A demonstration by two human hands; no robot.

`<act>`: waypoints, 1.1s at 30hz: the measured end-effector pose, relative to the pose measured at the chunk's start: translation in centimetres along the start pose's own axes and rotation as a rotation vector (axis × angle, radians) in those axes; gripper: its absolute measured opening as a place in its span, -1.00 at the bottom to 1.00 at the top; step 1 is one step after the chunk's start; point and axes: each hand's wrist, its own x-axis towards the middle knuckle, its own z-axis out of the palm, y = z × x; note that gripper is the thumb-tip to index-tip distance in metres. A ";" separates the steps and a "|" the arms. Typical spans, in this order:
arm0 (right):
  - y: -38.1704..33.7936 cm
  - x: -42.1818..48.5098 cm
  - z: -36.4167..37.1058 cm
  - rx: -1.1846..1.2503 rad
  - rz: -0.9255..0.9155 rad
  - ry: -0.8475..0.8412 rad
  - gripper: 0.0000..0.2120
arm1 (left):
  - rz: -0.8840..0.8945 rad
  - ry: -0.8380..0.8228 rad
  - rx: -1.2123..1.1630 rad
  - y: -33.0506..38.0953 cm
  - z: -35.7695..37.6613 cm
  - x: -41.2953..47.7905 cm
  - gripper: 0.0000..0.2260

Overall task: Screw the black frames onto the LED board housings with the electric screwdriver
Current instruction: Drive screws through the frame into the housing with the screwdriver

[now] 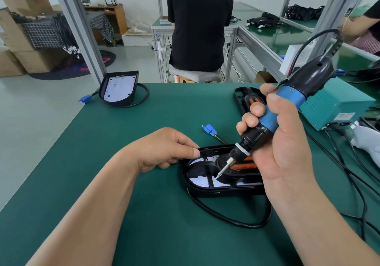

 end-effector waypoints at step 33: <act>0.8 -1.1 1.4 -0.152 0.083 -0.397 -0.79 | 0.038 -0.009 0.011 0.2 0.4 0.0 -0.90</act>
